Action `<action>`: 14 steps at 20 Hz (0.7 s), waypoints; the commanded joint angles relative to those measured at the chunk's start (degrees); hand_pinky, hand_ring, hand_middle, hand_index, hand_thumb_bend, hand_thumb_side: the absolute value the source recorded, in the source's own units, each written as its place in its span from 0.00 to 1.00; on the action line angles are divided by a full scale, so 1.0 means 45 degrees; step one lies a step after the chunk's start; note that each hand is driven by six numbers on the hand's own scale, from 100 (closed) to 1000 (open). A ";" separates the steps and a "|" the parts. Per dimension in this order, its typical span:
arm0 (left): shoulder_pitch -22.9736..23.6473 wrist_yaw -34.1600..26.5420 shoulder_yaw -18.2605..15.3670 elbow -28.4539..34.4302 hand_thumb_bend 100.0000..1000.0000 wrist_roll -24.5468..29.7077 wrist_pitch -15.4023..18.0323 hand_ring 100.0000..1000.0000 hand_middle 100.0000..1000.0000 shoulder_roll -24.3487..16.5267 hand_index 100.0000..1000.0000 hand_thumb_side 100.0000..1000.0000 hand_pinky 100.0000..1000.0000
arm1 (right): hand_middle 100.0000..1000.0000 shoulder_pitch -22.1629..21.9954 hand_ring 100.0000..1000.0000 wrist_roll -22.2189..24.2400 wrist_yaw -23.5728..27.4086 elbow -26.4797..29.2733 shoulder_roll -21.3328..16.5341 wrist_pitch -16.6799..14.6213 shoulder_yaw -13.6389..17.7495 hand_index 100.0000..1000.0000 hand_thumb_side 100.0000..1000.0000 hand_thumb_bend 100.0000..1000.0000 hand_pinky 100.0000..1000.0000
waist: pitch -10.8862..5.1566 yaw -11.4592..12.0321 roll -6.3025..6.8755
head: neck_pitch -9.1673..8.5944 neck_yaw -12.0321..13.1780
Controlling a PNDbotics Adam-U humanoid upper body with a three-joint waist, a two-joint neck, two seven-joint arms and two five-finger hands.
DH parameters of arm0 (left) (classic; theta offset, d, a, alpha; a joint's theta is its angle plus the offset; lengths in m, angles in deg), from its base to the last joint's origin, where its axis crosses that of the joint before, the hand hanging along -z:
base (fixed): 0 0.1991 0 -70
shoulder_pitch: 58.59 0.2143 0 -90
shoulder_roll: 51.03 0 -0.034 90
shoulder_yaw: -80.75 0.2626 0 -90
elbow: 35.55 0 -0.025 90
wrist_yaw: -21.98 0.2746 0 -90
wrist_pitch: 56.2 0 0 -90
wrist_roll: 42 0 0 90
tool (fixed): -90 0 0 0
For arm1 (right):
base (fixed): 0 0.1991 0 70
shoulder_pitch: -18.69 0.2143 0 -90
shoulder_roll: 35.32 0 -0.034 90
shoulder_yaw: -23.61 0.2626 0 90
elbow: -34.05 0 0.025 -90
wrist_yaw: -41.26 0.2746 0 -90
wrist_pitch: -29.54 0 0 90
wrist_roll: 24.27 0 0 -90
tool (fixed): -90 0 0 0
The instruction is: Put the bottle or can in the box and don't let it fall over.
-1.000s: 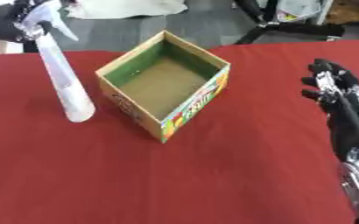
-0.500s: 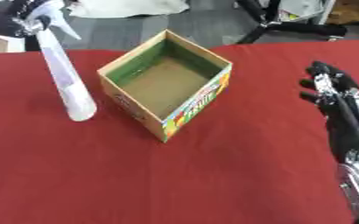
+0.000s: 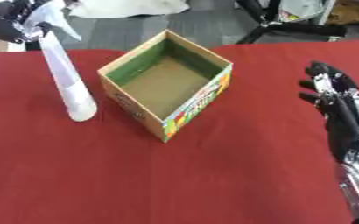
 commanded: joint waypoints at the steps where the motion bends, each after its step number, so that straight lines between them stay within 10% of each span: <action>1: -0.0324 -0.0073 -0.0077 0.0193 0.03 0.0044 0.0028 0.47 0.57 -0.0286 0.69 0.21 0.60 | 0.80 0.0147 0.81 0.0045 0.0085 0.0133 -0.0104 -0.0034 0.0074 0.83 0.60 0.00 0.80 | -0.0191 -0.0002 -0.0010 | -0.0038 -0.0022; 14: -0.0414 -0.0404 -0.0073 0.0241 0.00 -0.0373 -0.0166 0.41 0.52 -0.0266 0.62 0.18 0.53 | 0.81 0.0076 0.81 0.0102 0.0085 0.0073 -0.0081 -0.0004 0.0050 0.83 0.61 0.00 0.80 | -0.0213 0.0011 -0.0015 | -0.0034 -0.0054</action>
